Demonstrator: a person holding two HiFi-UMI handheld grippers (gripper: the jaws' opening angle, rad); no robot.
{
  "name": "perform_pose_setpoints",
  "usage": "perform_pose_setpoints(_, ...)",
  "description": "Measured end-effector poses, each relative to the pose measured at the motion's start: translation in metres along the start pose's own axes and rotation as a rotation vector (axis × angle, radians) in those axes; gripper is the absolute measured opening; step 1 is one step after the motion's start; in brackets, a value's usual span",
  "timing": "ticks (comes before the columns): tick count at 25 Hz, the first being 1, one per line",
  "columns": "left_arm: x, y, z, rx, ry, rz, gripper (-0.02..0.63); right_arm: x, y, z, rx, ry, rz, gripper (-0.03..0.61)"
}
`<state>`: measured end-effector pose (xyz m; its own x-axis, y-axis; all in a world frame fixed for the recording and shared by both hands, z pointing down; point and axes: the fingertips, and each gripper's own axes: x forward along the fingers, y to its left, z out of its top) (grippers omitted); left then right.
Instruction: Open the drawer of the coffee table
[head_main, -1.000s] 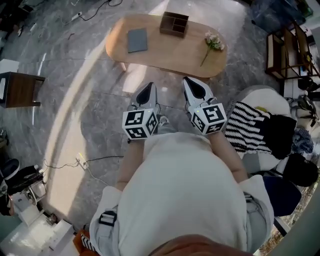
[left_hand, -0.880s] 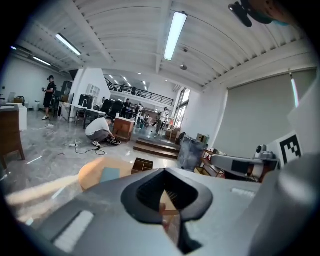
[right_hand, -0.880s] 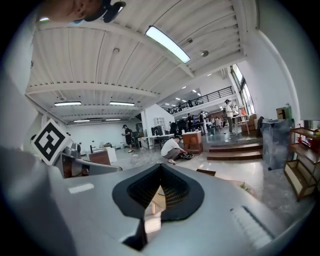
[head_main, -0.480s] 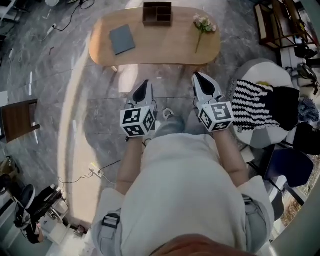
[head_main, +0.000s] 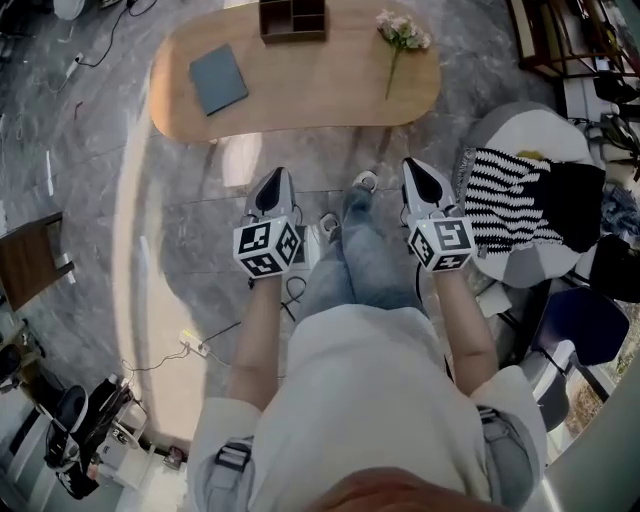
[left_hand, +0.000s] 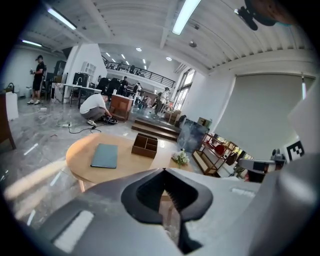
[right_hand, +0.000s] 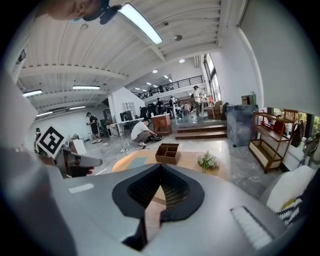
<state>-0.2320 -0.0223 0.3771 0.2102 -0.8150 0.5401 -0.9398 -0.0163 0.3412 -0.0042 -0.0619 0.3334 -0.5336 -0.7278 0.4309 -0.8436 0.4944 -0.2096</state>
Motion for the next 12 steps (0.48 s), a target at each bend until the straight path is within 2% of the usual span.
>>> perform_pose_setpoints(4,0.04,0.02,-0.023,0.014,0.018,0.036,0.002,0.029,-0.033,-0.034,-0.006,0.044,-0.029,0.0)
perform_pose_setpoints(8,0.08,0.043,-0.049,0.061,0.045,0.051,0.002,0.059,-0.062,-0.075,-0.003,0.1,-0.048,0.0)
perform_pose_setpoints(12,0.12,0.07,-0.078,0.049,0.079,0.073,0.002,0.088,-0.091,-0.116,0.016,0.148,-0.077,0.002)
